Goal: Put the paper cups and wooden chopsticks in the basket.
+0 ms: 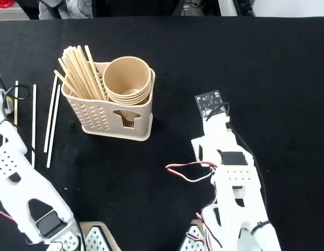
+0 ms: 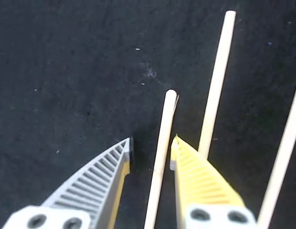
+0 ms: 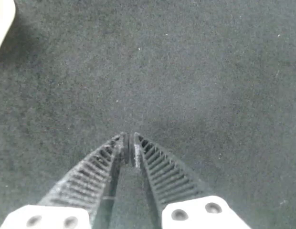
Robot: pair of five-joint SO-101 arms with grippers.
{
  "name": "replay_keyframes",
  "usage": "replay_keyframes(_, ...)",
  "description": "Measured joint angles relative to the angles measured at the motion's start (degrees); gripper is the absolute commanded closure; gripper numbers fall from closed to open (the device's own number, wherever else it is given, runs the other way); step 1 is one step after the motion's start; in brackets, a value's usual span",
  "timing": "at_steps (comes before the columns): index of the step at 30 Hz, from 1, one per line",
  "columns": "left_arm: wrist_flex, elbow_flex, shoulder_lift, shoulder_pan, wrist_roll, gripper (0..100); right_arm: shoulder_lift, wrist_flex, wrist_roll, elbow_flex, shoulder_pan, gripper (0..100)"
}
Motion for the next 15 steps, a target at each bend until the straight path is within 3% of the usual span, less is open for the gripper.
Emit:
replay_keyframes(3,5.27,-9.32,5.71,0.00,0.00,98,0.00,0.00,0.00,0.00,0.00,97.0)
replay_keyframes(15,29.45,-45.71,18.73,1.32,0.18,97,0.00,0.00,0.00,0.00,0.00,97.0)
